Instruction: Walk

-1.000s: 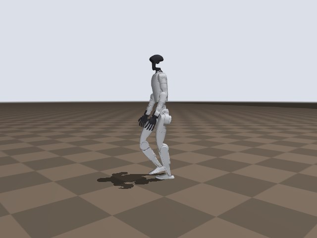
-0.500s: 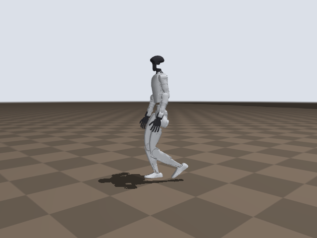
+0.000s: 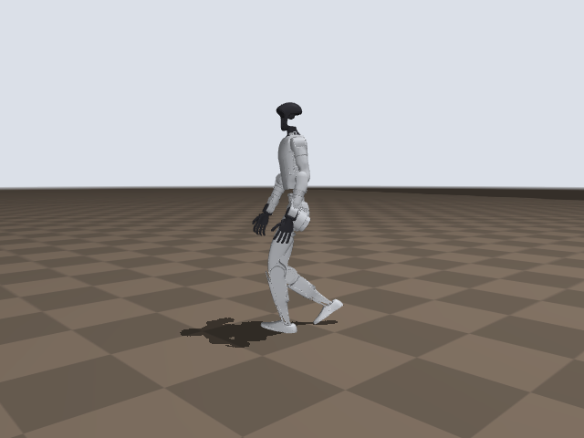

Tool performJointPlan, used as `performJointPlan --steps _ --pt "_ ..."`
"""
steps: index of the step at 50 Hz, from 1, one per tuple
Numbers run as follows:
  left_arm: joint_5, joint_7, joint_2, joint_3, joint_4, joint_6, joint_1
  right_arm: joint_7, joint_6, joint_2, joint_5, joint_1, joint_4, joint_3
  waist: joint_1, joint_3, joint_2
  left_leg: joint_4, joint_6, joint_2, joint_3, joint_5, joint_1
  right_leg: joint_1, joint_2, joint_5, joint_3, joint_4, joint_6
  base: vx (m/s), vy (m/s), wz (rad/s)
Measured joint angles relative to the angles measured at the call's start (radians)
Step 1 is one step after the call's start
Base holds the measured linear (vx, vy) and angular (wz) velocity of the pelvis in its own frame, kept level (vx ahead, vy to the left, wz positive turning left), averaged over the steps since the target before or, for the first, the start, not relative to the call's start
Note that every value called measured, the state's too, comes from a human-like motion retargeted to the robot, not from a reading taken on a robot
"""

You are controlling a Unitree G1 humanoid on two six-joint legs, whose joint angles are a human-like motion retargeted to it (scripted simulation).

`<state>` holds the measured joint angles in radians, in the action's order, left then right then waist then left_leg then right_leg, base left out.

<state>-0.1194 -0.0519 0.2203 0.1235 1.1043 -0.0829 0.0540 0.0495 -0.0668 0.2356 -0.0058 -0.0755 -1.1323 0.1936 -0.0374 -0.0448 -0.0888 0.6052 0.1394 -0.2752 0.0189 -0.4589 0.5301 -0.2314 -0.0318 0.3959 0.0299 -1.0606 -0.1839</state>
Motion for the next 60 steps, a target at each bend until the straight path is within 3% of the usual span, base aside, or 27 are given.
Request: performJointPlan --steps 2,5,7,10,17,22,25,30,35,40,47,53,57,60 --pt "0.013 -0.01 0.011 0.007 -0.01 0.002 -0.017 0.014 0.001 0.002 0.0 0.0 -0.008 -0.006 0.026 0.002 -0.018 -0.063 0.017 -0.026 0.006 0.0 -0.058 -0.091 -0.053 -0.052 -0.012 -0.143 -0.007 0.56 0.02 0.13" --pt "0.037 -0.011 0.022 0.02 -0.025 0.005 -0.039 0.011 0.002 0.012 -0.005 0.01 -0.007 -0.014 0.061 0.007 -0.002 -0.141 0.022 -0.023 0.03 -0.015 -0.149 -0.219 -0.116 -0.023 -0.051 -0.23 0.044 0.56 0.0 0.01" --pt "0.05 -0.003 0.025 0.031 -0.036 0.004 -0.039 -0.001 0.002 0.014 -0.009 0.032 -0.001 -0.015 0.088 0.007 0.005 -0.149 0.019 -0.023 0.042 -0.045 -0.196 -0.29 -0.159 0.031 -0.074 -0.197 0.075 0.57 -0.04 -0.02" --pt "0.06 -0.001 0.031 0.04 -0.045 0.004 -0.07 -0.006 0.011 0.025 -0.008 0.034 -0.002 -0.022 0.108 0.025 0.049 -0.24 0.009 0.022 0.074 -0.06 -0.306 -0.358 -0.154 0.052 -0.112 -0.014 0.097 0.56 -0.08 -0.17" --pt "0.098 -0.018 0.034 0.079 -0.051 -0.014 -0.09 -0.006 0.021 0.019 0.001 0.047 -0.056 -0.034 0.109 0.018 0.106 -0.3 -0.006 0.101 0.101 -0.144 -0.439 -0.384 -0.049 -0.046 -0.111 0.53 0.041 0.51 -0.13 -0.23" --pt "0.119 -0.037 0.011 0.086 -0.031 -0.009 -0.047 -0.005 0.024 -0.001 0.0 0.08 -0.077 -0.036 0.1 -0.019 0.098 -0.144 -0.024 0.102 0.115 -0.219 -0.456 -0.396 -0.022 -0.064 -0.088 0.44 0.061 0.45 -0.16 -0.16" --pt "0.127 -0.054 0.002 0.087 -0.011 0.001 -0.026 -0.003 0.024 -0.005 -0.007 0.086 -0.081 -0.031 0.092 -0.026 0.119 0.03 -0.074 0.134 0.121 -0.201 -0.438 -0.361 0.025 -0.042 -0.091 0.387 0.091 0.43 -0.14 -0.19" --pt "0.138 -0.072 0.006 0.091 -0.006 0.012 -0.034 0.005 0.026 0.015 -0.027 0.058 -0.062 -0.01 0.055 0.011 0.213 0.494 -0.164 0.276 0.097 -0.132 -0.306 -0.234 0.174 -0.02 -0.118 0.459 0.144 0.39 -0.11 -0.37" --pt "0.135 -0.052 0.025 0.09 -0.052 0.021 -0.061 -0.001 0.033 0.048 -0.035 0.01 -0.035 0.0 -0.004 0.024 0.224 0.67 -0.121 0.334 0.06 -0.173 -0.093 -0.14 0.218 0.002 -0.092 0.546 0.154 0.4 -0.09 -0.38" --pt "0.117 -0.031 0.036 0.085 -0.072 0.016 -0.081 -0.006 0.035 0.07 -0.026 -0.026 -0.014 0.001 -0.043 0.041 0.193 0.437 -0.096 0.286 0.059 -0.183 0.041 -0.035 0.194 0.032 -0.046 0.629 0.144 0.45 -0.04 -0.3" --pt "0.097 -0.032 0.028 0.09 -0.042 0.022 -0.085 0.008 0.025 0.077 -0.038 -0.024 0.01 0.019 -0.039 0.024 0.151 -0.015 -0.119 0.18 0.098 -0.041 0.052 0.056 0.15 0.11 -0.01 0.655 0.141 0.45 0.05 -0.13" --pt "0.102 -0.028 0.012 0.092 -0.012 0.033 -0.042 0.018 0.028 0.042 -0.049 0.036 -0.01 0.029 -0.028 -0.016 0.125 0.114 -0.072 0.148 0.068 -0.074 0.052 0.044 0.133 0.22 -0.005 0.43 0.125 0.4 0.12 -0.11" --pt "0.122 -0.056 0.015 0.098 0.013 0.047 -0.058 0.055 0.035 0.027 -0.055 0.036 -0.041 0.015 0.001 0.009 0.051 0.078 -0.014 0.065 0.031 -0.096 -0.043 -0.005 0.027 0.176 -0.011 0.148 0.051 0.36 0.13 0.15" --pt "0.146 -0.078 0.017 0.114 0.016 0.053 -0.062 0.075 0.038 0.02 -0.058 0.04 -0.049 0.009 0.029 0.012 0.03 0.048 0.015 0.03 0.025 -0.111 -0.087 -0.091 -0.05 0.121 -0.041 -0.047 0.035 0.35 0.11 0.18"
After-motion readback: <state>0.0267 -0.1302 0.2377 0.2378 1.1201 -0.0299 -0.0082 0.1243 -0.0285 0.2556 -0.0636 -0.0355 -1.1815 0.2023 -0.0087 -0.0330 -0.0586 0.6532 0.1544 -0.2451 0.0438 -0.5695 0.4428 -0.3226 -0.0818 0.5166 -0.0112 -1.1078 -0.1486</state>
